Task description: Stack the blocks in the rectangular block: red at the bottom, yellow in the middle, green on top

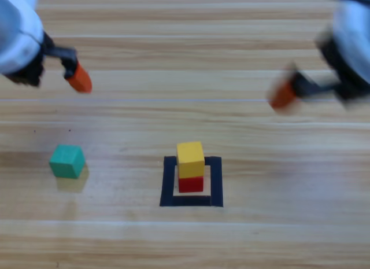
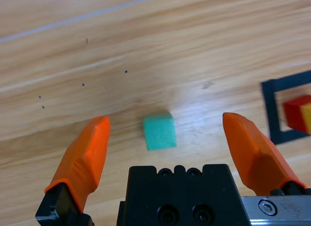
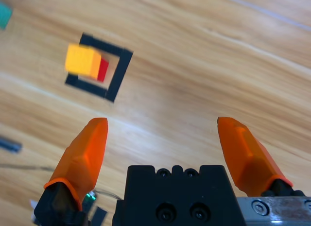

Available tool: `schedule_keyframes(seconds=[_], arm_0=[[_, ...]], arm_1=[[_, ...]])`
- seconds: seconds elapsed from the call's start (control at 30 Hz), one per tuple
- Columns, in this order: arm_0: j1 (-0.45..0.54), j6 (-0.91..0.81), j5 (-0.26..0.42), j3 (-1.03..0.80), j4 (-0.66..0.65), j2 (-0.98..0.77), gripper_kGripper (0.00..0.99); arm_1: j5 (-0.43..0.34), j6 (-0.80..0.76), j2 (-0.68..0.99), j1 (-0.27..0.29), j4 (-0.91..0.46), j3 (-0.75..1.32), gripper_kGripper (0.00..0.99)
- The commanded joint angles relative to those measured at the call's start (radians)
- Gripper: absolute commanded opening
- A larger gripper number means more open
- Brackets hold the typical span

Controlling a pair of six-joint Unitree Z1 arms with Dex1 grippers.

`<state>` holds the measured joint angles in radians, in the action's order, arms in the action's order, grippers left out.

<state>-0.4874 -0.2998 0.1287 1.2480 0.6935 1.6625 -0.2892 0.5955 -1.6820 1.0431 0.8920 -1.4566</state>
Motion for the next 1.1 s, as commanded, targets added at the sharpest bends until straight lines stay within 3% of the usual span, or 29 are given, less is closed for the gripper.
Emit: schedule_keyframes(seconds=[0.03, 0.33, 0.7, 1.1], arm_0=[[0.118, -0.028, -0.041, -0.036, -0.032, 0.187, 0.988], [0.121, -0.036, -0.066, -0.110, -0.035, 0.169, 0.985], [0.049, -0.047, -0.116, -0.182, -0.043, 0.002, 0.985], [-0.034, -0.055, -0.050, -0.174, -0.066, 0.141, 0.974]], arm_1=[[0.191, -0.212, 0.413, -0.218, -0.338, 0.466, 0.990], [0.246, -0.292, 0.332, -0.219, -0.389, 0.544, 0.990], [0.240, -0.267, 0.262, -0.219, -0.397, 0.536, 0.990], [0.237, -0.258, 0.255, -0.219, -0.398, 0.536, 0.990]])
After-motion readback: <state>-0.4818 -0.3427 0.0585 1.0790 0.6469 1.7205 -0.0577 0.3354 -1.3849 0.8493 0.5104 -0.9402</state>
